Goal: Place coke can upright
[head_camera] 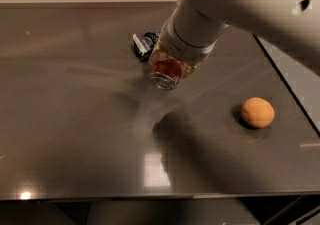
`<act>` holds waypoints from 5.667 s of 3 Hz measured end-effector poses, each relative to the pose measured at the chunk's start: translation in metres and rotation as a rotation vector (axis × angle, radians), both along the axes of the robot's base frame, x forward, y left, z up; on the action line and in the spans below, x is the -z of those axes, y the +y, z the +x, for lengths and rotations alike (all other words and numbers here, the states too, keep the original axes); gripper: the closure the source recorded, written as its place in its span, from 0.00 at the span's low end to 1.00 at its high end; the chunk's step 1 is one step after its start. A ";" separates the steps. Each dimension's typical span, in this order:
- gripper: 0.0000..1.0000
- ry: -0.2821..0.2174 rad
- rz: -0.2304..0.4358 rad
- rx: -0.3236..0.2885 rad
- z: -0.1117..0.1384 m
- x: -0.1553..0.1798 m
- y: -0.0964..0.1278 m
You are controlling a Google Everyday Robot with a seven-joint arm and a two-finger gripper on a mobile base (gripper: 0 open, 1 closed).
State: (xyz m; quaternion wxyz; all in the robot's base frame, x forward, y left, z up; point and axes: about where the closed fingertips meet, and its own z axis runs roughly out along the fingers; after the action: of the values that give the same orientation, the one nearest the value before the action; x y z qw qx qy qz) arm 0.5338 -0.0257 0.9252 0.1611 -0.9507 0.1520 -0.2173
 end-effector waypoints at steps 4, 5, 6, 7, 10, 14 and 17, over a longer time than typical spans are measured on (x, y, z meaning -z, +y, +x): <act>1.00 -0.264 0.005 -0.117 0.017 -0.012 -0.015; 1.00 -0.357 0.023 -0.195 0.018 -0.012 -0.018; 1.00 -0.425 0.093 -0.247 0.016 -0.008 -0.013; 1.00 -0.494 0.124 -0.313 0.012 0.000 -0.004; 1.00 -0.790 -0.105 -0.505 0.005 0.017 0.011; 1.00 -0.943 -0.155 -0.494 0.010 0.039 0.018; 0.60 -1.029 -0.175 -0.494 0.013 0.053 0.025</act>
Offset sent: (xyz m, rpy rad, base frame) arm 0.0014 0.0043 0.0111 0.0169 -0.0866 0.0151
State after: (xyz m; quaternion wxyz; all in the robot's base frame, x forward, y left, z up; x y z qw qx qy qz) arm 0.5472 -0.0003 0.8719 0.1811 -0.7396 -0.1907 -0.6195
